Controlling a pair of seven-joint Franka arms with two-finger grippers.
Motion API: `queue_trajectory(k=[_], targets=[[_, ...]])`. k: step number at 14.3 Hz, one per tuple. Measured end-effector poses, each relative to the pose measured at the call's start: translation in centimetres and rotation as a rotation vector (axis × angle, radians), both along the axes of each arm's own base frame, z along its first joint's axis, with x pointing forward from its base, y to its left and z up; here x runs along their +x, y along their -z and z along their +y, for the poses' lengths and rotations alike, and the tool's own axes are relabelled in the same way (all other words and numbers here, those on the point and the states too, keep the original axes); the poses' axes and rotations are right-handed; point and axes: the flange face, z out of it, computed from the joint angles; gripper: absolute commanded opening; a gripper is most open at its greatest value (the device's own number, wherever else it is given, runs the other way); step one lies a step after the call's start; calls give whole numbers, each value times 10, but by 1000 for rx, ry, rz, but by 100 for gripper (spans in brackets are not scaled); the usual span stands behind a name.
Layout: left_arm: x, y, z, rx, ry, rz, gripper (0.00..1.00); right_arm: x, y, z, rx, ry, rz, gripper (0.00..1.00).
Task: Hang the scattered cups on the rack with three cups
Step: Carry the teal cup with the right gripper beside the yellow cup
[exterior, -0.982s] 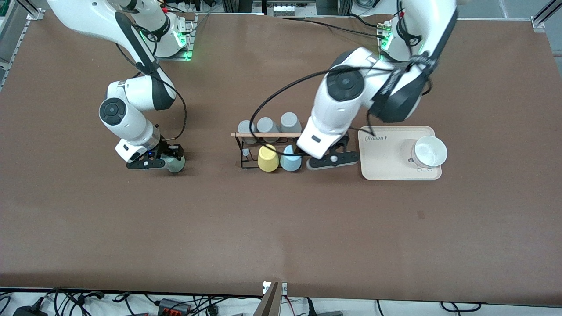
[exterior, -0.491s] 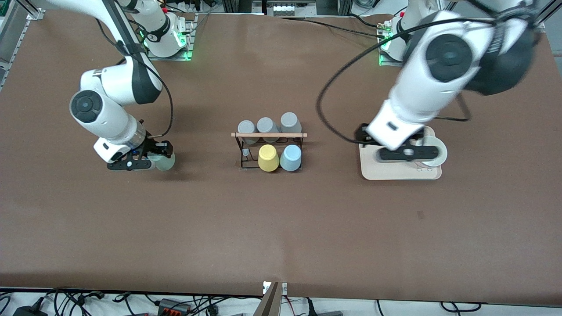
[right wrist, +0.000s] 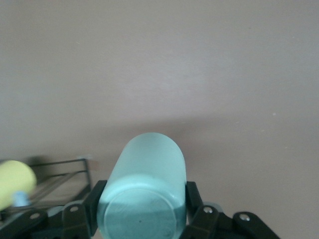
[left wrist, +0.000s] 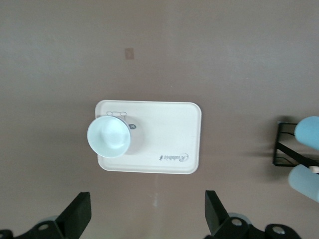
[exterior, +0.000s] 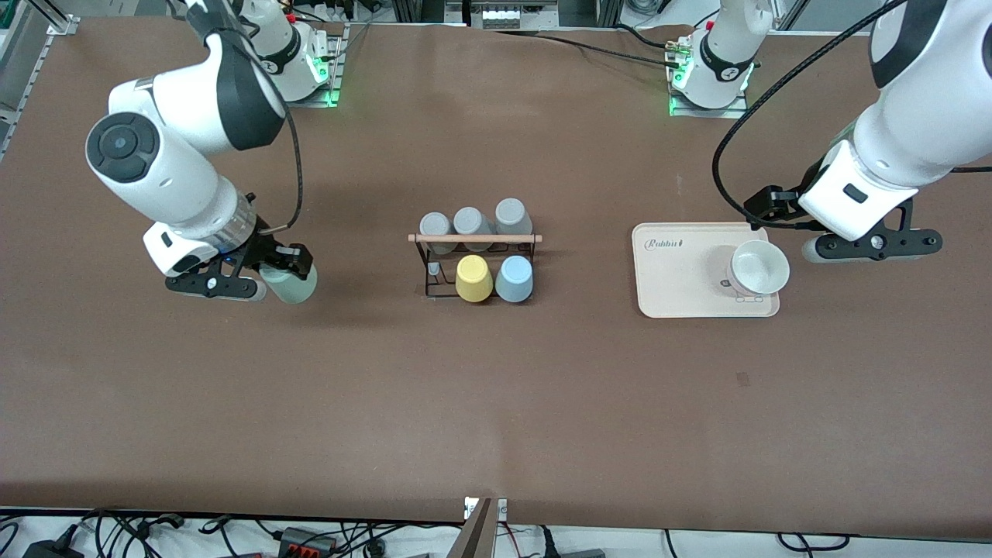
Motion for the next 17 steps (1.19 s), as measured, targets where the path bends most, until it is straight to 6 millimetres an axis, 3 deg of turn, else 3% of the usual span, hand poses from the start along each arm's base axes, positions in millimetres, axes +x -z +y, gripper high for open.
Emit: queue_trajectory(k=[3, 5, 7, 9, 13, 17], targets=[[1, 2, 49, -50, 78, -67, 100, -2, 2, 64, 18, 56, -6, 26], [-9, 9, 86, -56, 112, -112, 100, -9, 12, 115, 28, 93, -2, 27], [-24, 3, 106, -57, 112, -136, 100, -15, 20, 151, 35, 103, -2, 27], [-34, -1, 103, -56, 120, -142, 100, -17, 23, 166, 38, 90, -8, 28], [-35, 2, 92, -31, 149, -135, 100, -21, 30, 178, 16, 76, -23, 28], [-35, 4, 91, -25, 153, -130, 100, -31, 60, 205, -17, 67, -42, 28]])
